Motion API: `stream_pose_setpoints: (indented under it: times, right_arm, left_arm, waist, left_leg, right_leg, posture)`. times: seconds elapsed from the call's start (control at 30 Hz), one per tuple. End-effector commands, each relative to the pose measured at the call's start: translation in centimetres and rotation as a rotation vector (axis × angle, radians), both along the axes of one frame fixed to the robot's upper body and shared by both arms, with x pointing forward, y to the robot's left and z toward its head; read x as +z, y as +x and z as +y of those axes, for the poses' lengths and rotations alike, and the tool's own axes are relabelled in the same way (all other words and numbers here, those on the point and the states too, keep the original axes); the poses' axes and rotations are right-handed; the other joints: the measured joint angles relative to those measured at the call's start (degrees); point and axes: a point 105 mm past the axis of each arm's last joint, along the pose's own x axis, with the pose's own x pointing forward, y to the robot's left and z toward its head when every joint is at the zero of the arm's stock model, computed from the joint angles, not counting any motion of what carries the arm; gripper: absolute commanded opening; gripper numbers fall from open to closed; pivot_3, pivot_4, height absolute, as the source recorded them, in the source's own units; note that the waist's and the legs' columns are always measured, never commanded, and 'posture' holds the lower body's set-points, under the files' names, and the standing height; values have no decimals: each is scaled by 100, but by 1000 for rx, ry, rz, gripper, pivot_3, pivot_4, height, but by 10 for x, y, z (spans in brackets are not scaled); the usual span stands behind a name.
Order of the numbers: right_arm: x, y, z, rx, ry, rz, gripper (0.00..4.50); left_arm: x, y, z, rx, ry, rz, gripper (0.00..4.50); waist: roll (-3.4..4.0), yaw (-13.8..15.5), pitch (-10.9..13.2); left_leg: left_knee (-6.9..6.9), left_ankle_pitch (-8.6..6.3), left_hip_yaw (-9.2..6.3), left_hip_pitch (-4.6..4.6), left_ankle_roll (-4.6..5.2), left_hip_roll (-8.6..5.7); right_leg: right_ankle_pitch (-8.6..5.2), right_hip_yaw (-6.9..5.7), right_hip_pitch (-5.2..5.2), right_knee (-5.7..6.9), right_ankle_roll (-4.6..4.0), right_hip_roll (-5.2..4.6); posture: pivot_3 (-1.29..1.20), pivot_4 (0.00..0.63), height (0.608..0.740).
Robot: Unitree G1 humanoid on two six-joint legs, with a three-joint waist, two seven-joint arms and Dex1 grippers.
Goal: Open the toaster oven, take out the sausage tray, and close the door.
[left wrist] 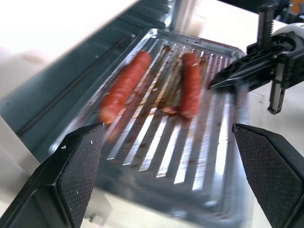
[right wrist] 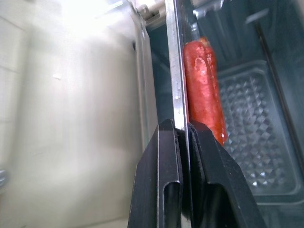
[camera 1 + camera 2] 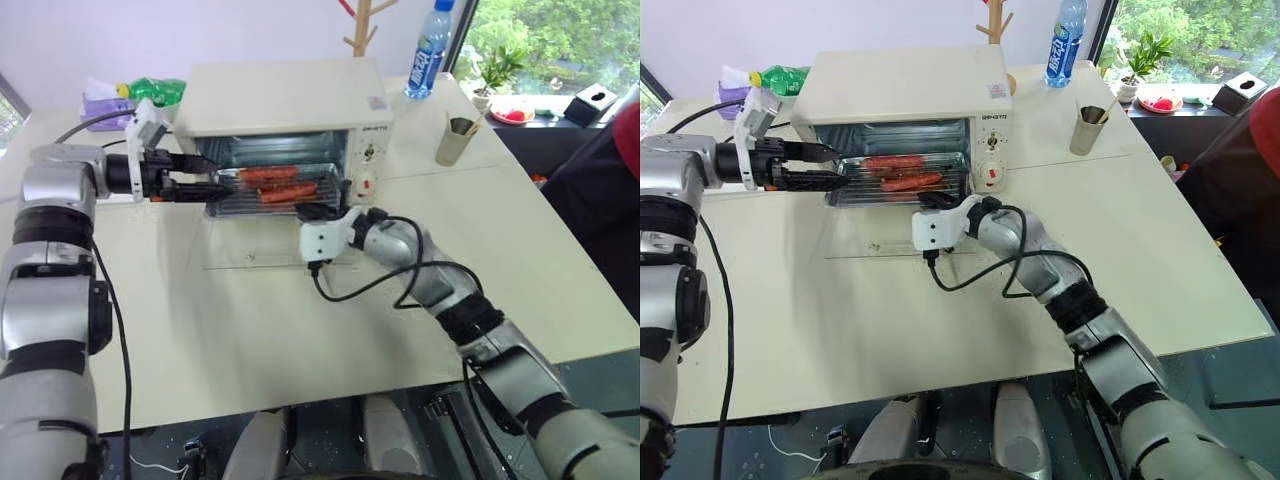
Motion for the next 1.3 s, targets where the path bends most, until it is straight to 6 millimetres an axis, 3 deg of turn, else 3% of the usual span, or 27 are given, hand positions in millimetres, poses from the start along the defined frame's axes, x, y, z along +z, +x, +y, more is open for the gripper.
stream_pose_setpoints:
  times: [0.03,0.17,0.3,0.5,0.63,0.93,1.3]
  right_arm:
    - [26,-9,-11,28,48,-86,135]
    - [27,-17,-22,60,26,-152,135]
    - [27,-23,-29,90,4,-205,135]
    - [20,-33,-38,169,-83,-299,135]
    - [16,-38,-39,213,-91,-284,135]
    - [11,-54,-33,299,-70,-226,135]
    - [7,-62,-31,315,-70,-202,135]
  left_arm:
    - [28,-17,7,-47,-41,-43,4500]
    - [36,-39,17,-27,-132,8,4500]
    - [29,-62,26,33,-213,93,4500]
    - [-6,-110,31,160,-417,340,4500]
    - [-36,-132,18,220,-506,470,4500]
    - [-63,-134,-3,283,-715,580,4500]
    - [-77,-128,-49,240,-810,702,4500]
  waist:
    - [0,-4,0]
    - [0,0,0]
    - [1,8,1]
    - [1,13,1]
    - [-2,64,2]
    - [-7,183,-1]
    - [-9,217,-2]
  left_leg:
    - [0,0,1,1,0,1]
    - [-2,-6,0,3,11,8]
    - [-2,-9,-1,3,15,14]
    - [-6,-10,0,11,16,16]
    - [-12,-10,1,38,15,19]
    - [-8,-10,-2,61,10,22]
    - [-8,-10,-3,64,10,23]
  right_leg:
    - [0,0,0,0,0,0]
    - [0,1,0,1,0,0]
    - [-1,2,1,1,0,0]
    - [-2,12,2,-1,-2,0]
    - [-6,13,28,-17,-7,0]
    - [-4,10,67,-39,-9,-3]
    - [-3,9,76,-53,-8,-2]
  posture:
    - [0,150,739]
    - [0,150,739]
    - [0,150,739]
    - [0,150,739]
    - [0,150,739]
    - [0,150,739]
    - [0,150,739]
